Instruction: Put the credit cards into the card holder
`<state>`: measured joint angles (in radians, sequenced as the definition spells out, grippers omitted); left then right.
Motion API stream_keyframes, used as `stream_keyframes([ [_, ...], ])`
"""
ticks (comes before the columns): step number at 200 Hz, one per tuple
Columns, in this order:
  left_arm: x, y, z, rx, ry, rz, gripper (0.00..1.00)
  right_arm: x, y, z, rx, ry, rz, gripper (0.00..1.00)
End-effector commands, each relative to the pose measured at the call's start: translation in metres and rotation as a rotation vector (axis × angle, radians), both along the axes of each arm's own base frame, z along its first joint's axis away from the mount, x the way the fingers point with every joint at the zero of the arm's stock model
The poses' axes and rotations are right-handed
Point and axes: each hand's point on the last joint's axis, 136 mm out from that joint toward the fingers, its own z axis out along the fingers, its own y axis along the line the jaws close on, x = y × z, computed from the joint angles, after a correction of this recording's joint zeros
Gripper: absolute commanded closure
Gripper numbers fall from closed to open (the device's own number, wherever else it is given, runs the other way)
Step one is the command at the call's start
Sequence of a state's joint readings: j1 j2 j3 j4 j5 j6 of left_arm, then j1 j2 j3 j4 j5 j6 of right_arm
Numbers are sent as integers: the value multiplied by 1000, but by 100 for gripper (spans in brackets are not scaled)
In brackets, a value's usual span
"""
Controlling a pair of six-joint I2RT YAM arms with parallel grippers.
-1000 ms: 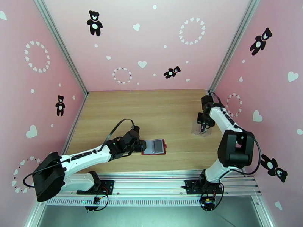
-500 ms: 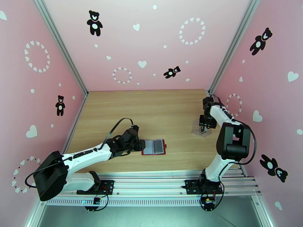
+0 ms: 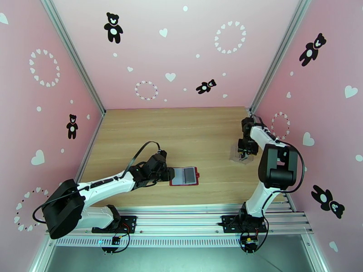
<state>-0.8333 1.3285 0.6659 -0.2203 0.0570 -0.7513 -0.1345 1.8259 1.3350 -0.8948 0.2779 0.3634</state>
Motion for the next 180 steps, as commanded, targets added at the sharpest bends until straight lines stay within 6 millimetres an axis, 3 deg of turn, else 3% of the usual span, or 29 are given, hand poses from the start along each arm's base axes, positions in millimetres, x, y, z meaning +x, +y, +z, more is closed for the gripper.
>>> stream_keyframes([
  [1, -2, 1, -6, 7, 9, -15, 58, -3, -11, 24, -52, -48, -31, 53],
  [35, -2, 1, -7, 10, 12, -14, 58, -4, -11, 33, -51, -74, -33, 62],
  [96, -1, 2, -8, 15, 12, -13, 58, -4, -3, 22, -7, -59, -19, 84],
  [138, -1, 3, -10, 19, 15, -11, 58, 0, 2, 25, 25, -93, -6, 100],
  [180, -1, 3, -9, 20, 12, -10, 58, 6, 15, 30, 95, -150, 16, 100],
])
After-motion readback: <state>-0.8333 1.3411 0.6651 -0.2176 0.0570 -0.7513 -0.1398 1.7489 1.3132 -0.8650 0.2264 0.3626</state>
